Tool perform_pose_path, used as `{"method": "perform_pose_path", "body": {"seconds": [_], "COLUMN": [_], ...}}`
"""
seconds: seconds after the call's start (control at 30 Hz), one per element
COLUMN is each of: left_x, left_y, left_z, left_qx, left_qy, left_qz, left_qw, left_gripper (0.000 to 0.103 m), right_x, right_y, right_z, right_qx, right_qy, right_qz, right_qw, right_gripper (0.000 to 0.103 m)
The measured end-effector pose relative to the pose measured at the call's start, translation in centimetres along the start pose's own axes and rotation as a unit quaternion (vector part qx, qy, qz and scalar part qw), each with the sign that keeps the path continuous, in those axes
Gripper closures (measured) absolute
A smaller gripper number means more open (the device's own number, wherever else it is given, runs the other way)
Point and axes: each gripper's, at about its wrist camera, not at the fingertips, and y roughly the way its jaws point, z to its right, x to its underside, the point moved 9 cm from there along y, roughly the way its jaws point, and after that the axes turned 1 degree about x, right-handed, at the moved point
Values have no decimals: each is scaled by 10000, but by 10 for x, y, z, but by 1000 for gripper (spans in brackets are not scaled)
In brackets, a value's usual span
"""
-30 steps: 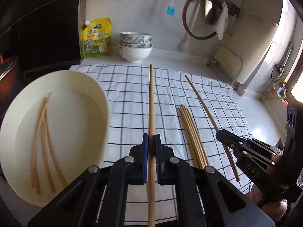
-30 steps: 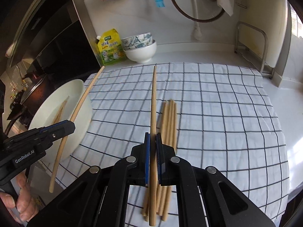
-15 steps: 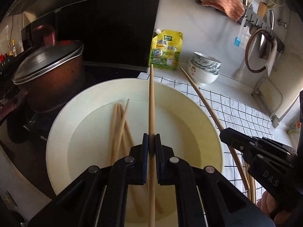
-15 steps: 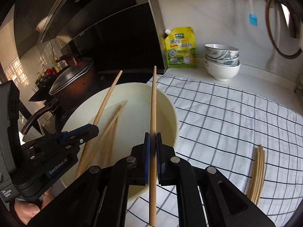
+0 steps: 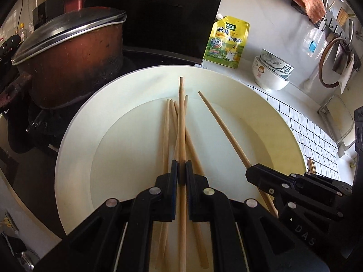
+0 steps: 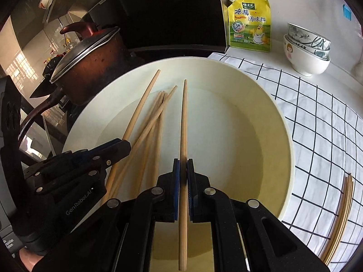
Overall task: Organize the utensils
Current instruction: 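Open the left tool to drop its chopstick into the basin while the right tool releases its chopstick, then move both open tools back over the chopsticks on the cloth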
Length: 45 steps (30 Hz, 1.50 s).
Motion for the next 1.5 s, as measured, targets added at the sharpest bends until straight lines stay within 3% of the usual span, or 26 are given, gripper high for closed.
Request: {"method": "perform_pose_path", "body": {"seconds": [0.07,0.13,0.2,0.9,1.2,1.5], "left_x": [0,0,0,25,40,59], "left_y": [-1,-5,-9,-52,-62,-62], "left_z": [-2,-4,-5,22,62,121], "left_qx": [-63,-107,-129,-247,6,422], "left_qy": [4,1,-12,133,377,723], "left_qz": [36,94,172,388,400,340], "left_qw": [10000,9999,9998,9989,9985,9959], "left_gripper": [85,65,58,56,54,48], "right_x": [1,1,2,37,63,102], "right_y": [-2,-5,-9,-64,-98,-135], "right_z": [2,4,7,32,60,125], "right_qx": [40,39,23,163,365,925], "right_qy": [23,68,124,347,526,930], "right_qz": [50,96,145,600,810,919], "right_qw": [10000,9999,9998,9975,9947,9871], "right_gripper": [96,96,96,96,93,88]}}
